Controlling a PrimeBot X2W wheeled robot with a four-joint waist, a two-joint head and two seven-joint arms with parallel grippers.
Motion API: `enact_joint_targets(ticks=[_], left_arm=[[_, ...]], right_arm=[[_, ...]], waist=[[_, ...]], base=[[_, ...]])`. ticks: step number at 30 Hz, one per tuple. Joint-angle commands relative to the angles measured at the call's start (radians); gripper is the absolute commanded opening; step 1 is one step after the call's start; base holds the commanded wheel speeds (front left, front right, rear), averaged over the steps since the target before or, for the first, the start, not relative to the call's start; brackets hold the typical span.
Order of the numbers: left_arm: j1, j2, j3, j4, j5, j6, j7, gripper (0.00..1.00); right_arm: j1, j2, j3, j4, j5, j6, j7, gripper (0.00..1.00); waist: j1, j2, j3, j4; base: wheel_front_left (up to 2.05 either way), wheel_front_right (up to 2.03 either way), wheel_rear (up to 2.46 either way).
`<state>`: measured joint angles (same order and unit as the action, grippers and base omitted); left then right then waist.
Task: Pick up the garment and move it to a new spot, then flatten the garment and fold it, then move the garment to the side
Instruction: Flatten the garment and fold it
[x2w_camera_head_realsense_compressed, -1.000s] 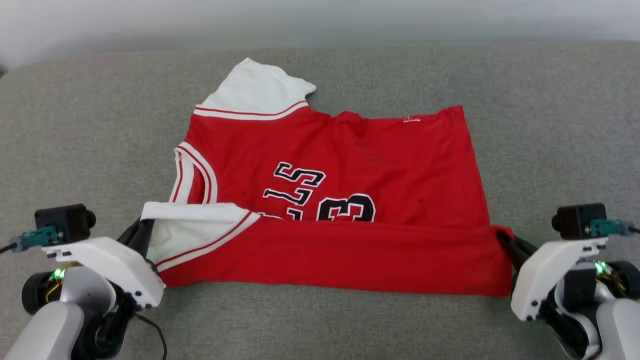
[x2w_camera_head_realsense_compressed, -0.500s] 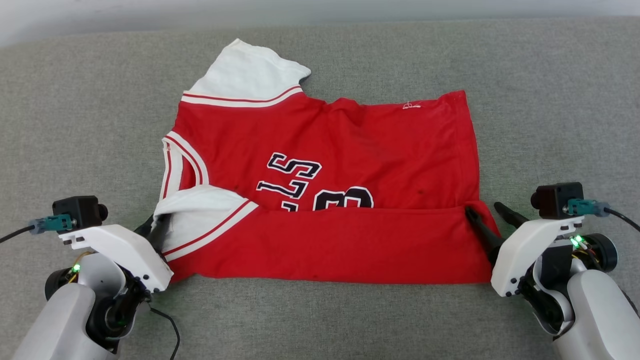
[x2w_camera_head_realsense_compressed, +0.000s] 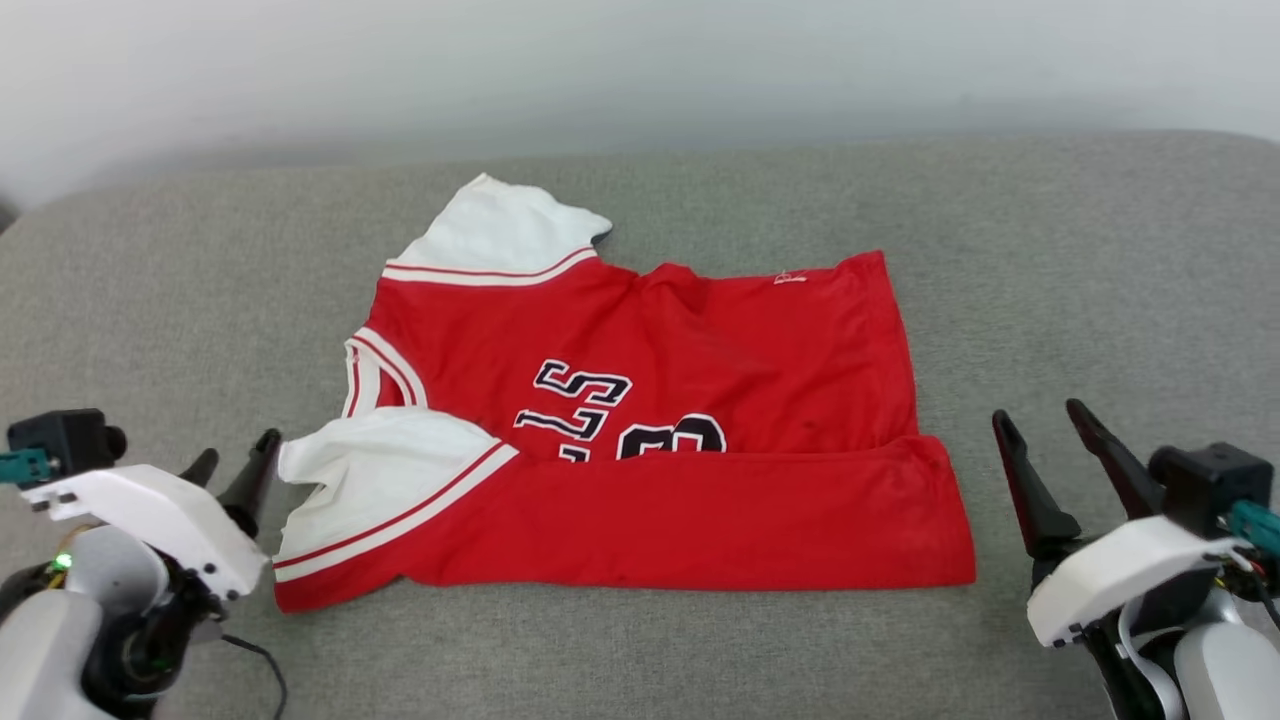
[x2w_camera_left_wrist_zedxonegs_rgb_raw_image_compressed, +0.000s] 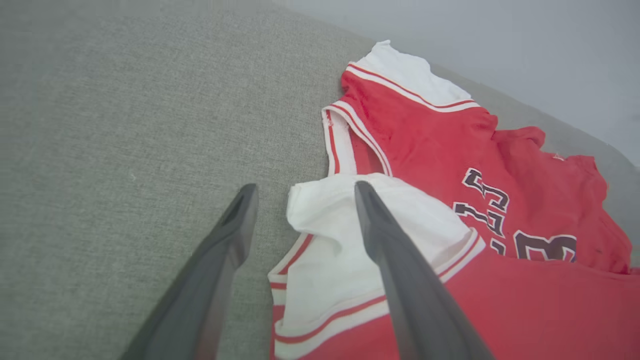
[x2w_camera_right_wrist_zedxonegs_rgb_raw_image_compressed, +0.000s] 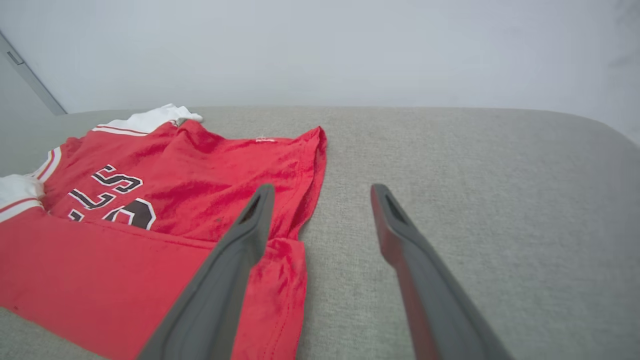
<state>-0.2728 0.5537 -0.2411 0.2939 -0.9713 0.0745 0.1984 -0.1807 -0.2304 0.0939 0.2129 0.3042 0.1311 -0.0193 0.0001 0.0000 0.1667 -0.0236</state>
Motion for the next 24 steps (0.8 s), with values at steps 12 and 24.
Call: enact_joint_targets(ticks=[12,24], left_arm=[[0.131,0.261,-0.010,-0.227,-0.095,0.048,0.402,1.00],[0.136,0.216,-0.034,-0.151,-0.165,0.059,0.482,1.00]], right_arm=[[0.189,0.121,-0.089,-0.291,-0.092,-0.001,-0.009,1.00],[0.176,0.161,-0.086,-0.327,-0.074,-0.001,0.008,1.00]], waist=[[-0.0001,0.0000,-0.054,-0.088],[-0.0001,0.0000,0.044,-0.144]], base=[[0.00,0.00,0.00],[0.00,0.00,0.00]])
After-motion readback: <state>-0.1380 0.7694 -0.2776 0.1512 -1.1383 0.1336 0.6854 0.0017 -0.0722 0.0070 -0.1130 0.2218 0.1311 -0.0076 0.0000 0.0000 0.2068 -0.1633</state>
